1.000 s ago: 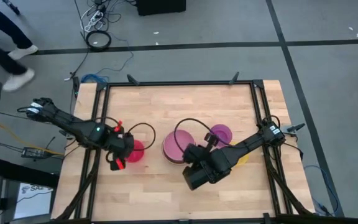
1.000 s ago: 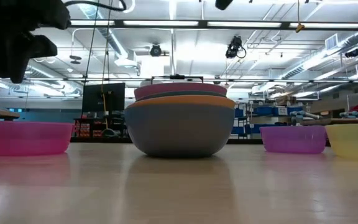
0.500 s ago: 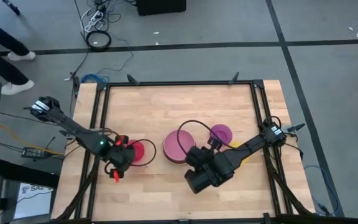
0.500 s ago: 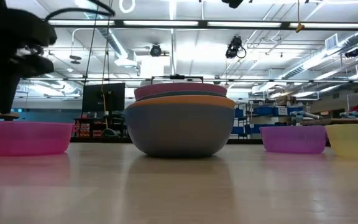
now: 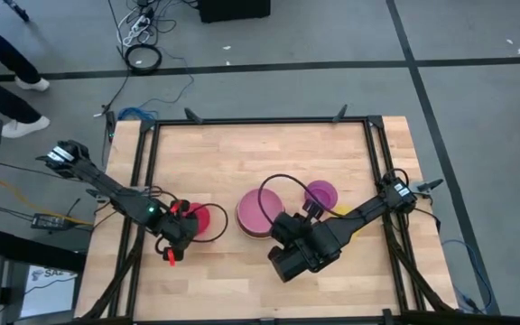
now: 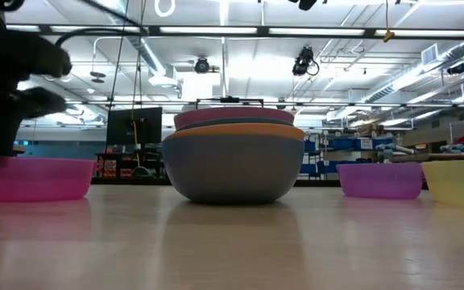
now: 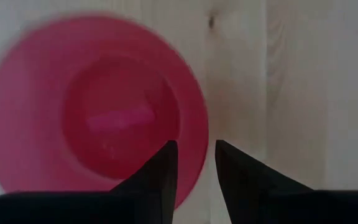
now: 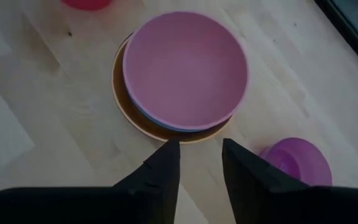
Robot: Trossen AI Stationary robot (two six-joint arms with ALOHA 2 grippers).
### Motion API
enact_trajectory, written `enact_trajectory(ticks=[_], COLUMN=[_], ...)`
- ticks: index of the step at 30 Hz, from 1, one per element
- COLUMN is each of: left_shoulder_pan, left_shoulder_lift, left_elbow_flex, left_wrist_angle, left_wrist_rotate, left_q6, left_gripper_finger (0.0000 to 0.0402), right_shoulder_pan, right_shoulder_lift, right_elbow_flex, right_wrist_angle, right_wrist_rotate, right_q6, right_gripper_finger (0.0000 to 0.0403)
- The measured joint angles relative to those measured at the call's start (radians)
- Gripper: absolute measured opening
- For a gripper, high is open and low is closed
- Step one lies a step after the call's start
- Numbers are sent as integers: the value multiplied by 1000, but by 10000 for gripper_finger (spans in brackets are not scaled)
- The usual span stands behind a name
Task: Nest bowls inside each other
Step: Stack the red bowl on top of the pink bowl
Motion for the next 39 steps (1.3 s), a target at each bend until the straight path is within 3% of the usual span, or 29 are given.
enact_trajectory(ticks=[6, 10, 14, 20, 24, 29, 34, 39], left_shoulder_pan=[1, 3, 19, 106, 206, 301, 309, 309], left_shoulder_lift=[63, 66, 58, 57, 90, 214, 259, 259], left_elbow_flex=[-36, -10, 90, 322, 368, 363, 364, 364], left_wrist_angle=[32, 64, 86, 130, 278, 342, 470, 499], left_wrist_rotate=[-15, -45, -168, -281, -159, 22, 58, 61], left_q6=[-22, 59, 183, 450, 587, 605, 602, 569], left_gripper_finger=[112, 30, 7, 4, 3, 4, 37, 67], right_shoulder_pan=[6, 13, 17, -2, -9, -8, 11, 12], right_shoulder_lift=[0, 0, 0, -6, -6, -12, -32, -40], right_elbow_flex=[0, 0, 0, 0, 0, 0, 0, 0], right_wrist_angle=[0, 0, 0, 0, 0, 0, 0, -1], right_wrist_rotate=[1, 71, 154, 167, 182, 198, 229, 227], right_q6=[0, -8, -30, -31, -33, 22, 80, 88], right_gripper_finger=[106, 105, 105, 97, 90, 81, 69, 62])
